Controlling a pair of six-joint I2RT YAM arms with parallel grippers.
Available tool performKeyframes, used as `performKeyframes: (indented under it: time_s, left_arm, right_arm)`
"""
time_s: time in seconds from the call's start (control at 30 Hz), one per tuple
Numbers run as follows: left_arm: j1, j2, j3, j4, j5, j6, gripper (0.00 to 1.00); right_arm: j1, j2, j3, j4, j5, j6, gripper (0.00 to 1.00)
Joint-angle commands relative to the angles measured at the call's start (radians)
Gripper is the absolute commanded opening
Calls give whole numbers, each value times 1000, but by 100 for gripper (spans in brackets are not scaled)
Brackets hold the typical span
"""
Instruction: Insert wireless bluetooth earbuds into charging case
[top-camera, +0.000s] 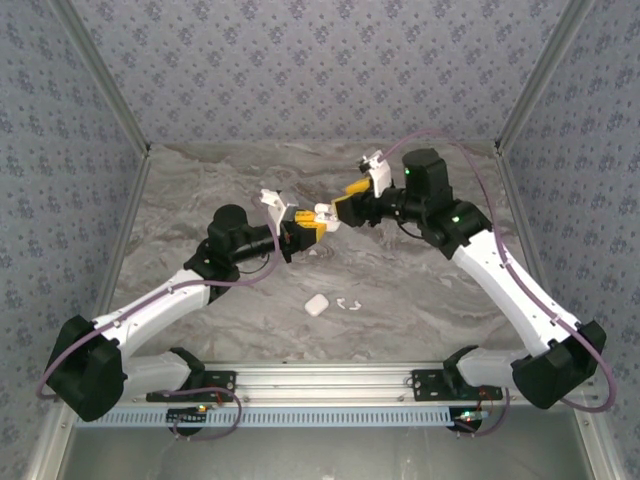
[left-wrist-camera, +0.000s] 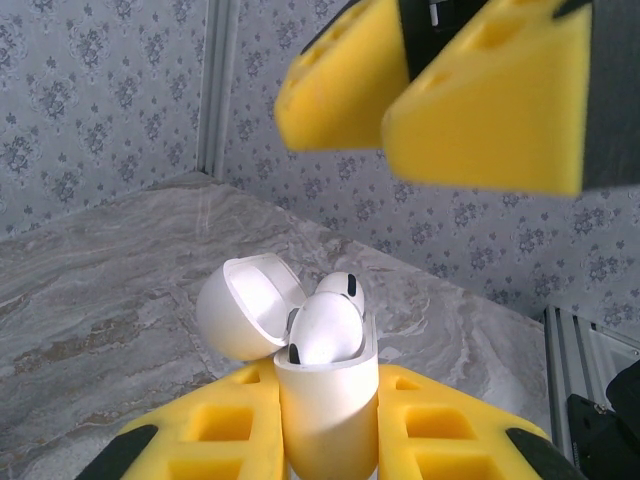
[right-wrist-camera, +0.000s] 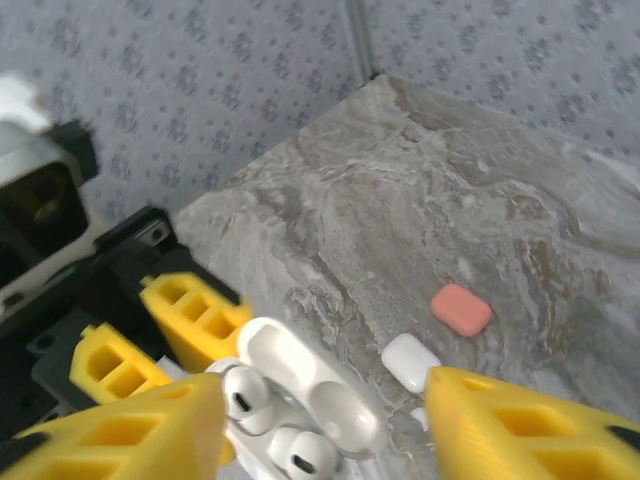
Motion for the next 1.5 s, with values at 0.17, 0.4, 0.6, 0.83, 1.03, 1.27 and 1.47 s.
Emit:
performKeyframes:
  time_s: [0.17,0.4,0.6,0.83,1.03,1.27,1.47]
  left_arm:
    - [-4,-28,34,53,6,15,0]
    - [-5,-18,40,52,9,15,0]
    - [-7,-16,42,49,7,16,0]
    - [-7,-15,45,41,3,22,0]
    - [-6,-11,44,37,1,24,0]
    - [-7,-12,37,34,-10,24,0]
    - [-7,-14,39,30,-12,27,0]
  right_arm:
    - [-99,-5,-74,20,-172,159,100]
    - [-47,58,-65,44,-253,183,100]
    - [-8,107,-21,53,-330,179,100]
    - [6,101,1,54,-357,161,100]
    - [2,65,1,38,-355,137,100]
    - [-3,23,-21,5,-338,113,100]
    - [-4,23,-32,-11,-292,106,100]
